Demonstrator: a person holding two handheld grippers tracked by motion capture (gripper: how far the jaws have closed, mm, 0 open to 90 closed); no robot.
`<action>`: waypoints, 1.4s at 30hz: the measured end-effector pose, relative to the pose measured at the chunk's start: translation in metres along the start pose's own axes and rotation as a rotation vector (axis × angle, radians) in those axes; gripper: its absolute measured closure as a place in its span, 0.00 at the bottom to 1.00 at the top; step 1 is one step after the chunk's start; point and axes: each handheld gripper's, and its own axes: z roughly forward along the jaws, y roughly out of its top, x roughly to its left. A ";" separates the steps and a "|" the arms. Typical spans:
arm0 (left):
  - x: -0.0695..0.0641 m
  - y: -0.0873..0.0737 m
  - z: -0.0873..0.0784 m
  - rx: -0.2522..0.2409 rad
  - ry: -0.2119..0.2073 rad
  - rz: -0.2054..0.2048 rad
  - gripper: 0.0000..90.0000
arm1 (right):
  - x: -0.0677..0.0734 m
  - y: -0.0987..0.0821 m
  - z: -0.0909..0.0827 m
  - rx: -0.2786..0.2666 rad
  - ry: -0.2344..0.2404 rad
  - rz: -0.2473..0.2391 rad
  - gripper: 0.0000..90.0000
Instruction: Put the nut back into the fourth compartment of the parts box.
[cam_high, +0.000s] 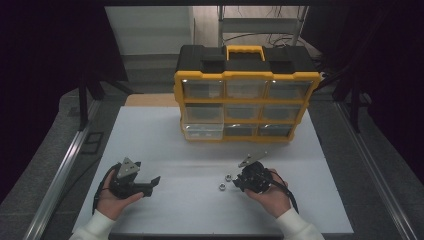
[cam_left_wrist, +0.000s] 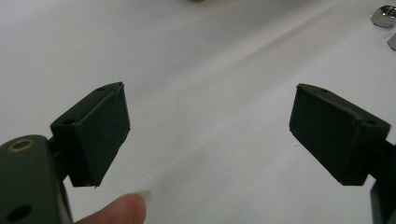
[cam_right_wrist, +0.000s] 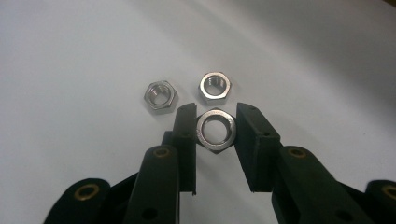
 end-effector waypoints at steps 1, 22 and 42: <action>0.000 0.000 0.000 0.000 0.000 0.000 0.14 | 0.000 0.000 -0.001 -0.001 0.000 0.001 0.78; 0.000 0.000 0.000 -0.002 0.001 0.001 0.15 | -0.002 0.004 -0.012 -0.045 0.000 0.014 0.78; 0.000 0.001 0.000 0.001 0.001 0.001 0.15 | -0.002 0.013 -0.028 -0.100 -0.005 0.020 0.78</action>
